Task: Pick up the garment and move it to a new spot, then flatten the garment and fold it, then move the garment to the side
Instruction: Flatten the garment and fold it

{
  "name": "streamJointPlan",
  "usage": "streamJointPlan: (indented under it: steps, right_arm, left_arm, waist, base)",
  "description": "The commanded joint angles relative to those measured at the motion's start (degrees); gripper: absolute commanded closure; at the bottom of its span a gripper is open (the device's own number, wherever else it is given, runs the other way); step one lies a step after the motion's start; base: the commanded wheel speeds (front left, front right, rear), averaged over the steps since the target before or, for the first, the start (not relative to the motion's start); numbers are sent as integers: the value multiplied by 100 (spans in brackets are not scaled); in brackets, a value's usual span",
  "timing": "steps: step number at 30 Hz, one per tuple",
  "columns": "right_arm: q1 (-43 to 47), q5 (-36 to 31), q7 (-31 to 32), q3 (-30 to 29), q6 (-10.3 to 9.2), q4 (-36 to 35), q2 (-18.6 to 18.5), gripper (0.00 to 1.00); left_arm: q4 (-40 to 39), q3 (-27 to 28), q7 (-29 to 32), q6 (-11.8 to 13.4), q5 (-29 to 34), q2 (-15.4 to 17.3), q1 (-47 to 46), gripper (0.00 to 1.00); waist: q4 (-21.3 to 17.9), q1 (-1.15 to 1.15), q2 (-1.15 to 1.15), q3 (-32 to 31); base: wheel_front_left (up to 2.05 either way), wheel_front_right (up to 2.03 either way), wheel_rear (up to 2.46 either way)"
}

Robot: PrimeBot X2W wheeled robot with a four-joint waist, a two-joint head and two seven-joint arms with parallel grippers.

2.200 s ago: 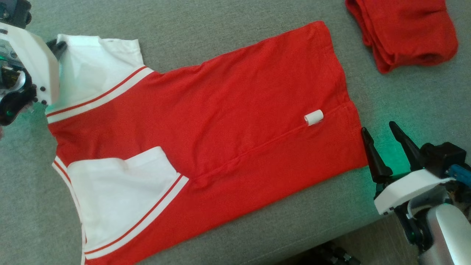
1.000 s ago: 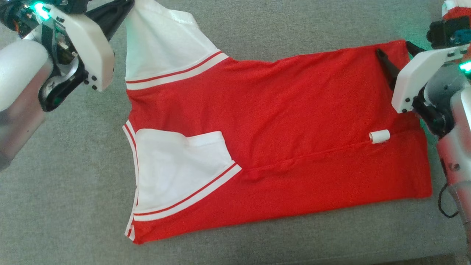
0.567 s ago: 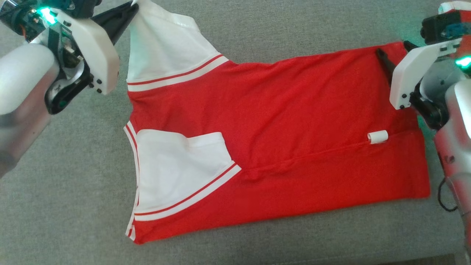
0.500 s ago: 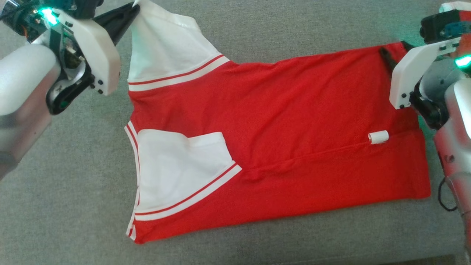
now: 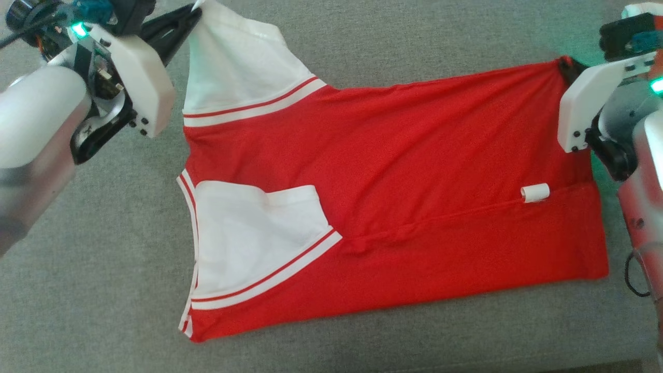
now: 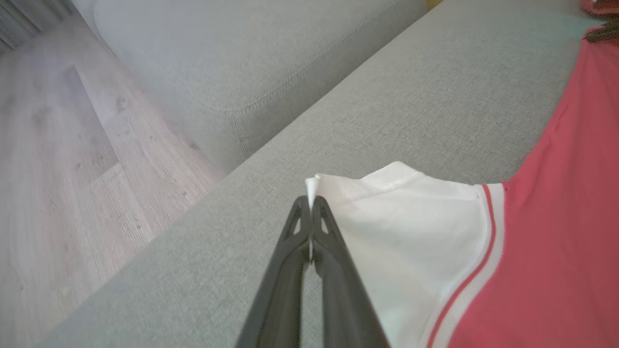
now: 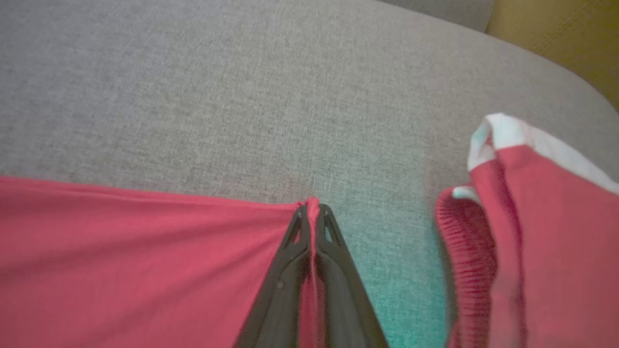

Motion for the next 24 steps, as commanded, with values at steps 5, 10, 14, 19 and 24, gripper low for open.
streamJointPlan:
  steps: [5,10,14,19,24]
  right_arm:
    - [-146,-37,-527,-299,19,-199,43,100]
    - [-251,-78,-1045,-795,19,-239,129,100]
    - [-175,-28,-1219,-1024,19,-308,131,100]
    - [165,136,-1277,-1042,19,-470,7,100]
    - [756,291,-1356,-1205,19,-769,-83,100]
  left_arm:
    - [156,247,-775,11,482,191,-458,100]
    - [647,262,-1682,11,659,56,-781,100]
    - [871,267,-1981,11,545,-78,-834,100]
    - [769,258,-2074,11,393,-66,-558,100]
    - [493,255,-2186,20,379,118,-76,100]
  waist:
    - [17,0,0,32]
    - [71,0,0,17]
    - [142,0,0,-61]
    - [248,0,0,-204]
    - [395,0,0,-415]
  base:
    - [0,0,0]
    - [0,0,0]
    - [0,0,0]
    - [0,0,0]
    - [0,0,0]
